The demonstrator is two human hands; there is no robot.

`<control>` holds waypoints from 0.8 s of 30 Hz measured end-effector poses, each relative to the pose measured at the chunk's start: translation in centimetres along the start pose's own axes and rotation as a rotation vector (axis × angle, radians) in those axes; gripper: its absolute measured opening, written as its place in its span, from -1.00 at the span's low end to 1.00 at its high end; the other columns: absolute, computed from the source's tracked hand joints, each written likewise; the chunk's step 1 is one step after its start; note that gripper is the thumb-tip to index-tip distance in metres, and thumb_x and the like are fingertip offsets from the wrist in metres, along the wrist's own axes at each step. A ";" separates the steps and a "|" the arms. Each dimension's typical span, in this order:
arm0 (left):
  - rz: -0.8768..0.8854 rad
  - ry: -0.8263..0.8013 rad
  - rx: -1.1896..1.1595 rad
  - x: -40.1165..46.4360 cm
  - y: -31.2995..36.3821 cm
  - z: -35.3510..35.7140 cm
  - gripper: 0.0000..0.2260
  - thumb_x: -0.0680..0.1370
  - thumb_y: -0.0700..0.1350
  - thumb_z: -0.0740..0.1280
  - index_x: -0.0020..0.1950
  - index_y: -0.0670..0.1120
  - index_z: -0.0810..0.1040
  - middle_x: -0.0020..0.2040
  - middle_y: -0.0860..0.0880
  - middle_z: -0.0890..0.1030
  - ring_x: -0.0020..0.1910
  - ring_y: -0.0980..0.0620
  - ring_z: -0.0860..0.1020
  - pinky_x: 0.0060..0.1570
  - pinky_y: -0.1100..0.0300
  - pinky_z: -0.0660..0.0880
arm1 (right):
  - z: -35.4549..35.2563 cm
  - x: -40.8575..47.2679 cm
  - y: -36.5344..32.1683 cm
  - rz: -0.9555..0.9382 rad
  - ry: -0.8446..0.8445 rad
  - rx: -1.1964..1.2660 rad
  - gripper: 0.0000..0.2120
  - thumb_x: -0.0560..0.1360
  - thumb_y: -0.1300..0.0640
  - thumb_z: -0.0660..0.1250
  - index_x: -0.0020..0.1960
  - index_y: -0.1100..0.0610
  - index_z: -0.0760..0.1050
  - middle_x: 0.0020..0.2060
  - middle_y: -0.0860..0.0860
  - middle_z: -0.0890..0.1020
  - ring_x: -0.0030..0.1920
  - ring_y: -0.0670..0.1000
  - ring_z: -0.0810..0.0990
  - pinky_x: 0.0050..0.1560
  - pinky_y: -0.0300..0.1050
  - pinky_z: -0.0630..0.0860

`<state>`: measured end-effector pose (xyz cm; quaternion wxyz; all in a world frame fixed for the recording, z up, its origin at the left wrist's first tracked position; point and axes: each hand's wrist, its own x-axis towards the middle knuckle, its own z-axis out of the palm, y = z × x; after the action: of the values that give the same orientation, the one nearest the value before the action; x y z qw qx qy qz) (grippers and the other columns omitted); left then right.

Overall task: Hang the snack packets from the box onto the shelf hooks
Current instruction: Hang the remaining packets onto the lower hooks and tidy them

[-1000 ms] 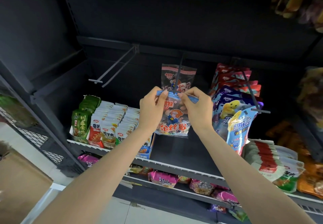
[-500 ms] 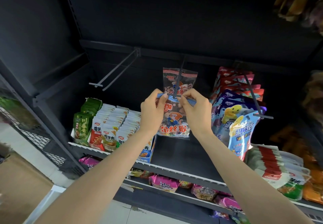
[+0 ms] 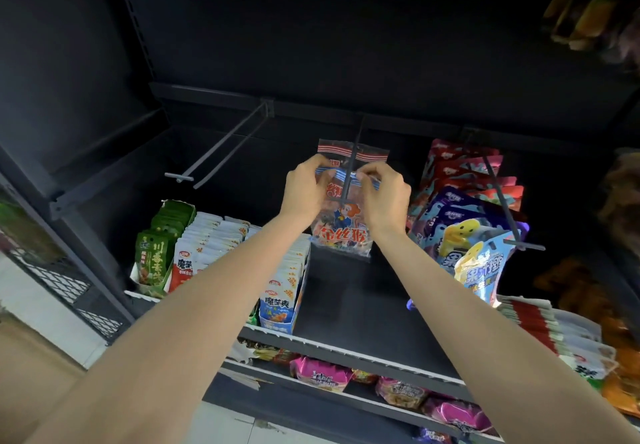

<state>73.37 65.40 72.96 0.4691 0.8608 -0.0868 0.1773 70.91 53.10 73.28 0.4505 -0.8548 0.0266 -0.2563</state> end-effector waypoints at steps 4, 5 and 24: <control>-0.065 0.009 0.144 3.1 0.3 0.8 -0.80 0.57 -0.25 0.18 0.00 -0.05 0.58 -0.10 -0.06 0.64 -0.15 -0.03 0.58 -0.18 0.11 0.53 | 1.1 3.0 -0.1 0.044 0.027 -0.069 -0.81 0.55 0.32 0.22 0.06 0.18 0.58 -0.04 0.08 0.66 -0.04 0.04 0.63 -0.05 -0.14 0.56; -0.072 0.003 0.180 3.6 0.5 0.9 -0.79 0.56 -0.26 0.18 -0.01 -0.05 0.57 -0.12 -0.05 0.62 -0.17 -0.03 0.58 -0.18 0.09 0.54 | 1.3 3.8 -0.1 0.054 0.033 -0.106 -0.80 0.55 0.33 0.21 0.05 0.18 0.58 -0.05 0.09 0.66 -0.04 0.06 0.63 -0.09 -0.13 0.55; -0.012 0.134 0.247 0.8 -0.4 0.5 -0.74 0.56 -0.18 0.27 0.25 -0.08 0.45 0.13 -0.11 0.47 0.07 -0.06 0.50 -0.08 -0.01 0.53 | 2.5 -0.5 1.3 0.025 -0.076 0.042 -0.83 0.50 0.33 0.30 0.07 0.19 0.51 -0.03 0.03 0.54 0.02 0.04 0.56 0.05 -0.14 0.50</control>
<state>74.32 65.25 72.70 0.3655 0.8986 -0.0278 0.2410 71.86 54.42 70.91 0.4719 -0.8540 0.0146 -0.2186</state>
